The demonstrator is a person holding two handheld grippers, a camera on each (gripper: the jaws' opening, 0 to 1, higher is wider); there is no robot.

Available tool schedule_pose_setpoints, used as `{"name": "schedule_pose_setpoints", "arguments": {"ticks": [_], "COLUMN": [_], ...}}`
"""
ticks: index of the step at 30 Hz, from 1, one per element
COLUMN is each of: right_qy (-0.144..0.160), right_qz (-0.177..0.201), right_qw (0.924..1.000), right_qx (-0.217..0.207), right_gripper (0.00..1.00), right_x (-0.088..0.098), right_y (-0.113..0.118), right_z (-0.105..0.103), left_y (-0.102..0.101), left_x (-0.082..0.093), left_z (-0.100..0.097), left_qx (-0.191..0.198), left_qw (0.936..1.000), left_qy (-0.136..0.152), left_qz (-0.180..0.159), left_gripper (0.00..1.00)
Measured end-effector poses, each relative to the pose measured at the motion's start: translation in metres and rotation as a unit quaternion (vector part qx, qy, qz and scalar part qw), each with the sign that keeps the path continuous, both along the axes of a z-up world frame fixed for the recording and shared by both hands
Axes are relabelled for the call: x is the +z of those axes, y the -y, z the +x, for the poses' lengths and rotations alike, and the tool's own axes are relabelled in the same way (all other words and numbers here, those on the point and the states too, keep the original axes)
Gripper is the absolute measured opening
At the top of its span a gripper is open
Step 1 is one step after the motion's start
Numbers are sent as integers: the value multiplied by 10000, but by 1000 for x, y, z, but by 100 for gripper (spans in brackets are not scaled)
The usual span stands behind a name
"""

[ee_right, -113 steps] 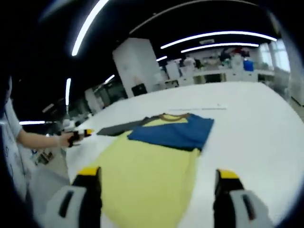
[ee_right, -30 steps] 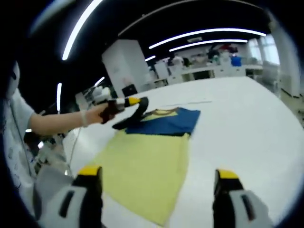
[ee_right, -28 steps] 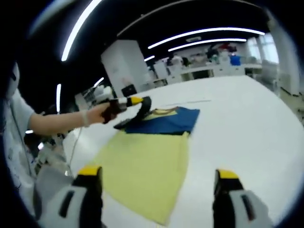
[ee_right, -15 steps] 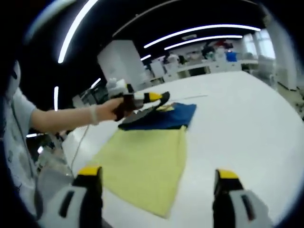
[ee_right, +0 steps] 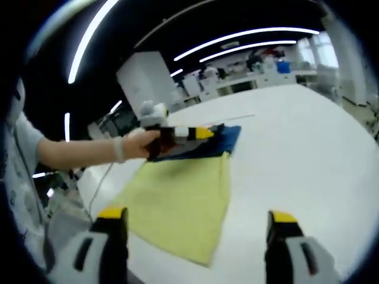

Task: Fold the garment on the visible template until the final outline fits inside the template.

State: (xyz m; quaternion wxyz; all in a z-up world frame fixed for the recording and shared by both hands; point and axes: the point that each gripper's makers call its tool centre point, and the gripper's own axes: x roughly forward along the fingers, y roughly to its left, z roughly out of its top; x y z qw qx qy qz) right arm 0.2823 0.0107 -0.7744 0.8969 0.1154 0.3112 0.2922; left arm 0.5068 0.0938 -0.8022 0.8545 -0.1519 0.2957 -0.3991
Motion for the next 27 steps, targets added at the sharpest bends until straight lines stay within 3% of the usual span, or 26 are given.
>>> {"name": "schedule_pose_setpoints", "arguments": {"ticks": [5, 8, 10, 13, 17, 18, 27], "right_qy": [2, -13, -2, 14, 31, 34, 186], "right_qz": [21, 15, 20, 35, 20, 15, -222], "right_qw": [10000, 10000, 10000, 10000, 9999, 9999, 9991], "right_qx": [11, 24, 29, 48, 98, 106, 297], "right_gripper": [98, 98, 98, 98, 99, 99, 99], "right_x": [1, 0, 0, 1, 2, 2, 5], "right_y": [-2, -3, -4, -5, -9, -9, -14], "right_z": [0, 0, 0, 1, 4, 4, 17], "left_y": [-1, -1, -3, -8, -15, -18, -49], "left_x": [-2, 4, 2, 5, 7, 9, 30], "left_z": [-1, -4, -3, -1, 4, 4, 2], "left_qx": [-32, -179, -188, -122, 18, 47, 185], "left_qw": [10000, 9995, 9995, 9992, 9984, 9984, 9962], "left_qy": [4, 237, 242, 372, 556, 564, 848], "left_qz": [-51, -44, -5, -25, 89, 65, -49], "left_gripper": [0, 1, 4, 23, 62, 68, 98]}}
